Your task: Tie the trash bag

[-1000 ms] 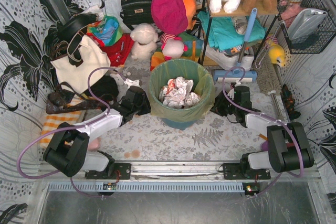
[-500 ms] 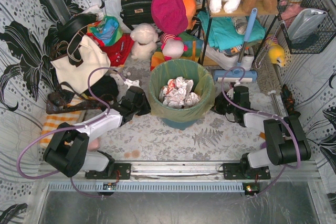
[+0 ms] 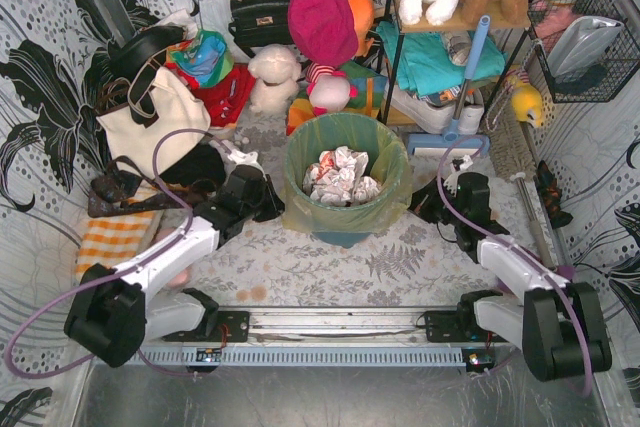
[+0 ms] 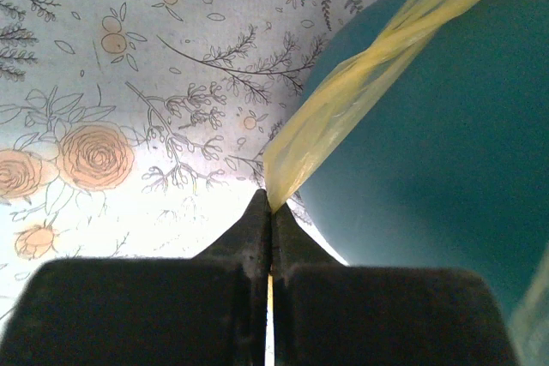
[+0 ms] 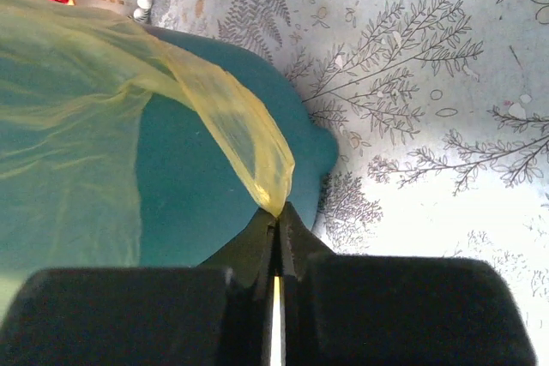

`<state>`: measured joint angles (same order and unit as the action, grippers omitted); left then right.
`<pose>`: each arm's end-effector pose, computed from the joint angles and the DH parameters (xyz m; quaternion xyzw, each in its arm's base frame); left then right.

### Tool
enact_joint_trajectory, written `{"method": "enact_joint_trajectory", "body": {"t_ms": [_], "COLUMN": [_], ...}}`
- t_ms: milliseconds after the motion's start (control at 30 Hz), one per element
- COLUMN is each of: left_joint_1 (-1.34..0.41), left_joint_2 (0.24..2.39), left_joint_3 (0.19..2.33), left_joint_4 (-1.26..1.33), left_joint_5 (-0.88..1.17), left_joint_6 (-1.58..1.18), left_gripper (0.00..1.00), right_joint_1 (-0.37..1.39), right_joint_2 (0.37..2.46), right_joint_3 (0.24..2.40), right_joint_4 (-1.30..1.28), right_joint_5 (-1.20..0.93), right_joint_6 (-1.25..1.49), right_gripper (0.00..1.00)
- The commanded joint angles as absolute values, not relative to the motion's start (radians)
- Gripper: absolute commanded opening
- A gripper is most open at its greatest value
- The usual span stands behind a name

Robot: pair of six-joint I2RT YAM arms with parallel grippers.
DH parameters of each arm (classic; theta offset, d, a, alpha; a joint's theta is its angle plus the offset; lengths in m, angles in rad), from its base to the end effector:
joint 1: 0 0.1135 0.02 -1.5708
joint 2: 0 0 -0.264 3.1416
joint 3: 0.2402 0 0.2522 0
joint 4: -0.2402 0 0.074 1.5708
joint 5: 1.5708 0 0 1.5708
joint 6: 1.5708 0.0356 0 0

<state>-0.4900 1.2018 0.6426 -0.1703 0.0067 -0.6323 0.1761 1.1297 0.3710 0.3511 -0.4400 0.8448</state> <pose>0.2169 -0.1160 0.2076 -0.0635 0.9106 -0.2199 0.3441 0.2177 0.0541 0.1851 0.1544 0.8096 0.4210 0.3787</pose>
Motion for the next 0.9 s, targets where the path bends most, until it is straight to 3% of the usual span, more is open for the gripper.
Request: {"method": "enact_joint_trajectory", "body": {"t_ms": [0,367,867], "left_joint_1": [-0.485,-0.484,-0.485], "left_joint_2": [1.108,0.964,0.918], "left_joint_3": [0.661,0.756,0.909], "left_joint_4": [-0.257,-0.383,-0.459], "left_joint_5": [-0.017,-0.011,-0.01], "left_joint_6": [-0.629,-0.627,-0.617], "left_gripper": [0.0,0.0,0.0], "right_joint_1": [0.173,0.173,0.173], "right_joint_2": [1.013,0.742,0.767], "right_joint_3": [0.382,0.526,0.696], "right_joint_4": [0.205,-0.082,-0.104], "right_joint_5": [-0.395,-0.348,-0.408], "right_joint_6": [0.821,0.833,0.855], "right_gripper": [0.0,0.0,0.0]}}
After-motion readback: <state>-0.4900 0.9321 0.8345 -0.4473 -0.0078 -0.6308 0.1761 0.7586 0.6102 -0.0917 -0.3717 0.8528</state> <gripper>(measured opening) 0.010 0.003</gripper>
